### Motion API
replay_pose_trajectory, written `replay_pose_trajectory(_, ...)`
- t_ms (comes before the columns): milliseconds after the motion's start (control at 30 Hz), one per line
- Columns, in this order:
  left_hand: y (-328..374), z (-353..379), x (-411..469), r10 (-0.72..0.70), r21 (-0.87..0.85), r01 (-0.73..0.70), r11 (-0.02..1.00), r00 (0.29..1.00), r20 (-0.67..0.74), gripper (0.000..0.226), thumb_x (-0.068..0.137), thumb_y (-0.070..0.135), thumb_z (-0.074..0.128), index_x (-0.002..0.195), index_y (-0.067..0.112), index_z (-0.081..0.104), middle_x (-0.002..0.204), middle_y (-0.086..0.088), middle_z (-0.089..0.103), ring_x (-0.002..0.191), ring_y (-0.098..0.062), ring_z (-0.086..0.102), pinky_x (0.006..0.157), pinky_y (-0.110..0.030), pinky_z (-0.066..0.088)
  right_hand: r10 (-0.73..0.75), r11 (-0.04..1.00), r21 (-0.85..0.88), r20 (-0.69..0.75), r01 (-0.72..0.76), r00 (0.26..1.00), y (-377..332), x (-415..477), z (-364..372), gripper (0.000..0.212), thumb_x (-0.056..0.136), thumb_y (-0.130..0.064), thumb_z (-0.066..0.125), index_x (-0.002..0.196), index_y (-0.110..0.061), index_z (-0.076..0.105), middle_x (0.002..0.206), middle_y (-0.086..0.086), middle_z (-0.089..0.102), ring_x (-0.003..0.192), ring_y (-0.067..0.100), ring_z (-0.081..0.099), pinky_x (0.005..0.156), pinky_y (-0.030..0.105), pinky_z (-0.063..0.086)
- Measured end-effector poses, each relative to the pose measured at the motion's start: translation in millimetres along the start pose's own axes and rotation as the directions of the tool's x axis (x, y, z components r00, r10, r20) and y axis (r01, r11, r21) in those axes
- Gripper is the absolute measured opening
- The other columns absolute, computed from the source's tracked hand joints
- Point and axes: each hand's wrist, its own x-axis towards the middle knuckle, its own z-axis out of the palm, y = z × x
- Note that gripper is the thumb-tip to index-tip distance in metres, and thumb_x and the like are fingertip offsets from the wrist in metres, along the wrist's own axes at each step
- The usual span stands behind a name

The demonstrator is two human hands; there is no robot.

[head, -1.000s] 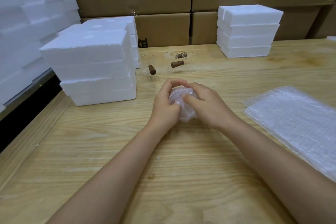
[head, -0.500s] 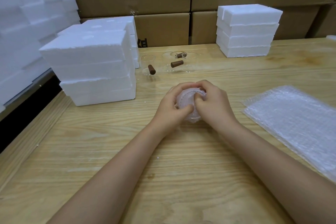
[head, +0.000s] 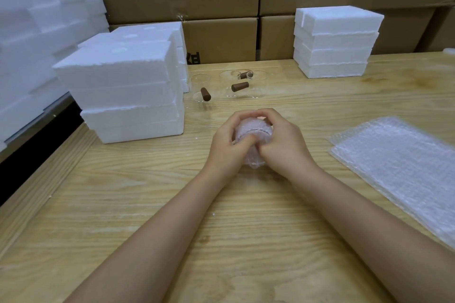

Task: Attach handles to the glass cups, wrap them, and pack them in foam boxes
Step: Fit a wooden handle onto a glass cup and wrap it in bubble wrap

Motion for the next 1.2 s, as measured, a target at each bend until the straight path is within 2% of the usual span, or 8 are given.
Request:
replay_pose_trajectory(200, -3, 3, 1, 0.032, 0.143, -0.017, 0.990, 0.994, -0.102, 0.048, 0.077, -0.011, 0.052, 0.094, 0.032, 0.066, 0.097, 0.014, 0.070, 0.097, 0.000, 0.063, 0.087, -0.017, 0.047, -0.062, 0.998, -0.004, 0.005, 0.062, 0.998, -4, -2, 3, 0.039, 0.076, -0.009, 0.058, 0.111, -0.025, 0.057, 0.105, -0.004, 0.062, 0.097, 0.015, 0.056, 0.080, 0.028, 0.045)
replay_pose_trajectory(367, -3, 4, 1, 0.039, 0.144, -0.022, 0.989, 0.992, -0.116, 0.048, 0.075, -0.010, 0.049, 0.094, 0.030, 0.067, 0.095, 0.015, 0.070, 0.096, 0.002, 0.063, 0.086, -0.015, 0.046, -0.063, 0.995, 0.076, -0.028, 0.065, 0.998, -6, -3, 1, 0.029, 0.077, -0.008, 0.056, 0.099, -0.026, 0.061, 0.090, -0.007, 0.066, 0.084, 0.010, 0.060, 0.071, 0.025, 0.047)
replay_pose_trajectory(467, -1, 1, -1, 0.052, 0.044, -0.053, 0.998, 0.999, 0.014, 0.042, 0.074, 0.006, 0.055, 0.112, 0.018, 0.065, 0.114, -0.004, 0.067, 0.110, -0.014, 0.062, 0.094, -0.034, 0.049, 0.010, 0.992, 0.125, -0.076, -0.001, 0.997, -5, 1, -4, 0.030, 0.077, -0.005, 0.053, 0.090, -0.031, 0.058, 0.075, -0.010, 0.065, 0.069, 0.001, 0.061, 0.050, 0.011, 0.043)
replay_pose_trajectory(600, -2, -4, -6, 0.071, 0.124, -0.111, 0.986, 0.954, 0.290, 0.082, 0.070, 0.015, 0.067, 0.141, 0.035, 0.031, 0.150, -0.007, 0.036, 0.139, -0.026, 0.034, 0.109, -0.055, 0.035, 0.136, 0.983, 0.136, -0.105, -0.122, 0.985, 1, 12, -20, 0.025, 0.075, -0.006, 0.056, 0.091, -0.026, 0.057, 0.072, -0.003, 0.065, 0.058, 0.008, 0.060, 0.037, 0.014, 0.039)
replay_pose_trajectory(800, -7, -2, -3, 0.065, 0.184, -0.105, 0.977, 0.976, 0.209, 0.079, 0.073, -0.002, 0.071, 0.142, 0.018, 0.039, 0.139, 0.000, 0.048, 0.128, -0.010, 0.047, 0.106, -0.039, 0.043, 0.251, 0.911, 0.309, 0.110, -0.273, 0.962, 7, 19, -31, 0.017, 0.078, -0.016, 0.070, 0.088, -0.018, 0.057, 0.086, 0.006, 0.066, 0.073, 0.025, 0.066, 0.058, 0.031, 0.052)
replay_pose_trajectory(933, -6, -2, 1, -0.049, 0.124, 0.046, 0.991, 0.999, 0.019, 0.069, 0.070, 0.017, 0.082, 0.129, 0.025, 0.046, 0.121, 0.012, 0.058, 0.110, 0.004, 0.055, 0.094, -0.021, 0.048, 0.140, 0.830, 0.520, 0.153, -0.200, 0.978, 8, 20, -47, 0.026, 0.075, -0.037, 0.066, 0.093, -0.018, 0.064, 0.095, -0.001, 0.064, 0.078, 0.019, 0.067, 0.060, 0.036, 0.056)
replay_pose_trajectory(1033, -9, -4, 5, -0.143, 0.082, 0.152, 0.985, 0.984, -0.106, 0.062, 0.076, 0.022, 0.081, 0.129, 0.023, 0.048, 0.118, 0.012, 0.060, 0.109, -0.004, 0.059, 0.092, -0.022, 0.050, 0.014, 0.846, 0.529, 0.099, -0.065, 0.995, 12, 16, -44, 0.016, 0.087, -0.019, 0.066, 0.101, -0.013, 0.062, 0.092, 0.008, 0.064, 0.067, 0.019, 0.066, 0.056, 0.033, 0.057)
replay_pose_trajectory(1200, -6, -11, 7, -0.204, 0.015, 0.204, 0.979, 0.979, -0.003, 0.042, 0.077, 0.041, 0.069, 0.112, 0.019, 0.061, 0.105, 0.004, 0.070, 0.096, 0.000, 0.065, 0.080, -0.018, 0.051, 0.096, 0.789, 0.609, 0.013, -0.084, 0.995, 18, 18, -34, 0.003, 0.089, -0.007, 0.063, 0.087, -0.007, 0.065, 0.075, 0.009, 0.064, 0.058, 0.015, 0.066, 0.060, 0.022, 0.056)
